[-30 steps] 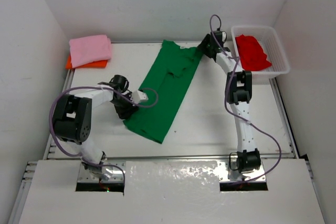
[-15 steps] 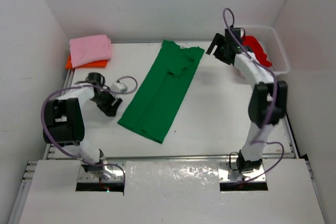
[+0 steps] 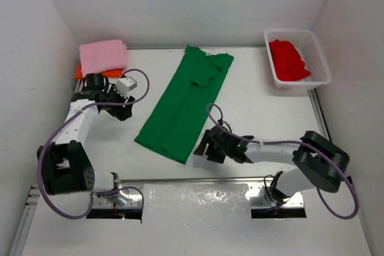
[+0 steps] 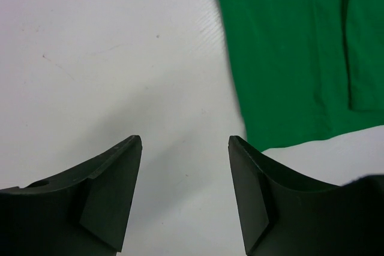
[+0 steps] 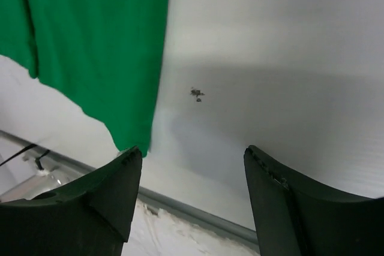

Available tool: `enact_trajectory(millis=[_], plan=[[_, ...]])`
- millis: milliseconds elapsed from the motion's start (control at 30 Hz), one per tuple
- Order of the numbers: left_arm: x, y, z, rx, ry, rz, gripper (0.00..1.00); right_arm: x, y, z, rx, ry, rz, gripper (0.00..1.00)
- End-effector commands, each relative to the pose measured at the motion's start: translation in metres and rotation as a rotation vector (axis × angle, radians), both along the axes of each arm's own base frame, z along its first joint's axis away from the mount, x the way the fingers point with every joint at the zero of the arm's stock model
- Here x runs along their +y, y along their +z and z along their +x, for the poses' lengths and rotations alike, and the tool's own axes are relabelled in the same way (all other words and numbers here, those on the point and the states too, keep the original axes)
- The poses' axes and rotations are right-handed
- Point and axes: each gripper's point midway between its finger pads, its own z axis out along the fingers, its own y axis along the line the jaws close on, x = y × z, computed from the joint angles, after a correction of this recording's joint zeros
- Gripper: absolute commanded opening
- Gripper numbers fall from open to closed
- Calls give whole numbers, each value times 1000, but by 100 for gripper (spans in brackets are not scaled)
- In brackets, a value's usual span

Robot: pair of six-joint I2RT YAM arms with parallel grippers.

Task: Fold and stack the t-shirts
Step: Rotate the tshirt 90 degrees

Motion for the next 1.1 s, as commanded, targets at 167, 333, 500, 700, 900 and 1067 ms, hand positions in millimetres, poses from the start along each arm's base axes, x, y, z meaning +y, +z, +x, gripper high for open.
enact_trajectory(millis=[167, 333, 500, 700, 900, 1067], plan=[[-9, 21, -5, -93, 4, -37, 58, 64, -21, -13, 115, -80, 105, 67], [-6, 21, -8, -101, -8, -7, 58, 67, -47, -24, 195, -118, 111, 54], [-6, 22, -12, -94, -17, 1, 58, 46, -56, -29, 208, -192, 116, 4], [-21, 32, -13, -112, -82, -60, 58, 9, -57, -30, 190, -190, 83, 0], [-95, 36, -21, -174, -368, -43, 57, -56, -65, -51, 214, -127, -5, 0], [-169, 42, -29, -178, -592, 6, 54, -102, -72, -79, 230, -75, -41, 0]])
